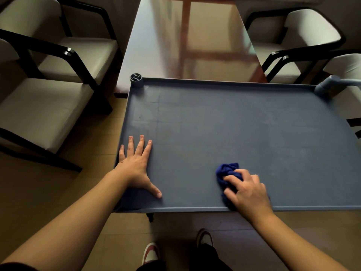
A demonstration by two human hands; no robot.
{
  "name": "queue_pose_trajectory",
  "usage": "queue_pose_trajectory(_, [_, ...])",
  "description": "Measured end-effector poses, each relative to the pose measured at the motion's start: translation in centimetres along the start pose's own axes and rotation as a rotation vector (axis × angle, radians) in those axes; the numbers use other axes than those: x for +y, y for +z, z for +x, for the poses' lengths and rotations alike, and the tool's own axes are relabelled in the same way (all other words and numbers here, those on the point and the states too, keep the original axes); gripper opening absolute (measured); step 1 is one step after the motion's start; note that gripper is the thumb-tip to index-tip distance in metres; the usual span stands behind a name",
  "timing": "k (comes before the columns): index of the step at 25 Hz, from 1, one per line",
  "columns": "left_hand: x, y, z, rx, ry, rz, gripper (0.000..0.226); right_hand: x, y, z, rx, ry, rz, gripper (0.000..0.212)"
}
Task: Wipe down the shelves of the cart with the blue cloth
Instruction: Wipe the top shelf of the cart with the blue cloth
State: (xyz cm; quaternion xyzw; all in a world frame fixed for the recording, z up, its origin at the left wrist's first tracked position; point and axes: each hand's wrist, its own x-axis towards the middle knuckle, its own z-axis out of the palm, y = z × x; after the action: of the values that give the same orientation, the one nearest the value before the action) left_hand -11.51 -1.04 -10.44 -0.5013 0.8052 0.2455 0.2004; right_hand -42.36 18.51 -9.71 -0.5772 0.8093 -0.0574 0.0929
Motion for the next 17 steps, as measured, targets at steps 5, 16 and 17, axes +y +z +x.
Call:
queue_pose_trajectory(5, [0.4, -0.4, -0.3, -0.005, -0.021, -0.008, 0.186, 2.5, -0.6, 0.6, 0.036, 0.192, 0.104, 0.028])
queue_pose_trajectory(16, [1.0, -1.2, 1.7, 0.119, -0.093, -0.045, 0.187, -14.2, -2.3, 12.6, 0.294, -0.133, 0.625, 0.03])
queue_pose_trajectory(17, [1.0, -1.1, 1.9, 0.121, -0.1, -0.039, 0.187, -16.2, -1.7, 14.0, 0.271, -0.162, 0.576, 0.032])
